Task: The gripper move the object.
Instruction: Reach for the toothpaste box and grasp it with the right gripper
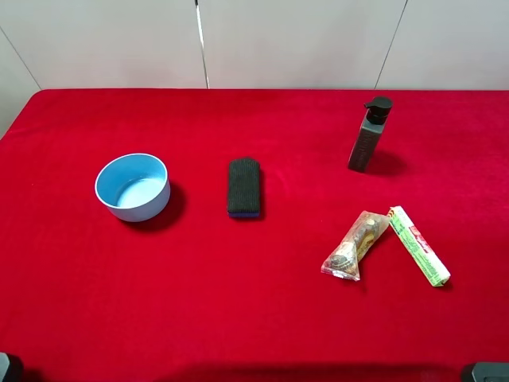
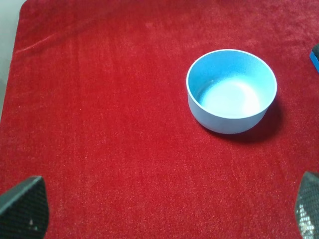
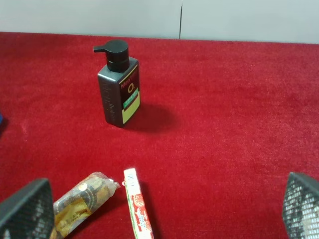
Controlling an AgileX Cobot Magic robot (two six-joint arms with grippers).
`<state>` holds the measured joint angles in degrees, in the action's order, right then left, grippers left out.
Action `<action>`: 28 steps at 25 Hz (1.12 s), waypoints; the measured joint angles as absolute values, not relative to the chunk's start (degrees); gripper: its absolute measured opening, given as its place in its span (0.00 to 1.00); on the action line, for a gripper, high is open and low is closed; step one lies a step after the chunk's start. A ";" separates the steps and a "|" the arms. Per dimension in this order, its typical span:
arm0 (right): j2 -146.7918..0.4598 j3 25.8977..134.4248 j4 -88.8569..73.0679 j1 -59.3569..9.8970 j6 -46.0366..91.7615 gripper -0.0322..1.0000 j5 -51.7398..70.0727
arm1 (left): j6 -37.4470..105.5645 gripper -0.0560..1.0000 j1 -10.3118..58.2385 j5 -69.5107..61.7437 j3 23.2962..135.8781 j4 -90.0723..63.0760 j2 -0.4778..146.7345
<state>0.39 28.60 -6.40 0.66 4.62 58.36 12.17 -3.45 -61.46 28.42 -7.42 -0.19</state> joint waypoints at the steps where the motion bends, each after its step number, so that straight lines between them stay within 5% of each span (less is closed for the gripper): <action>1: 0.39 28.60 -6.40 0.66 4.62 0.70 58.36 | 12.17 0.99 -3.45 -61.46 28.42 -7.42 -0.19; 12: -0.81 28.60 -6.62 0.66 4.62 0.70 58.36 | 12.17 0.99 -3.45 -61.46 28.42 -7.42 -0.19; 28: -30.58 28.56 -8.47 0.66 5.27 0.70 58.22 | 12.17 0.99 -3.45 -61.46 28.42 -7.42 -0.19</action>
<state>-30.58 28.56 -8.47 0.66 5.27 58.22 12.17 -3.45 -61.46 28.42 -7.42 -0.19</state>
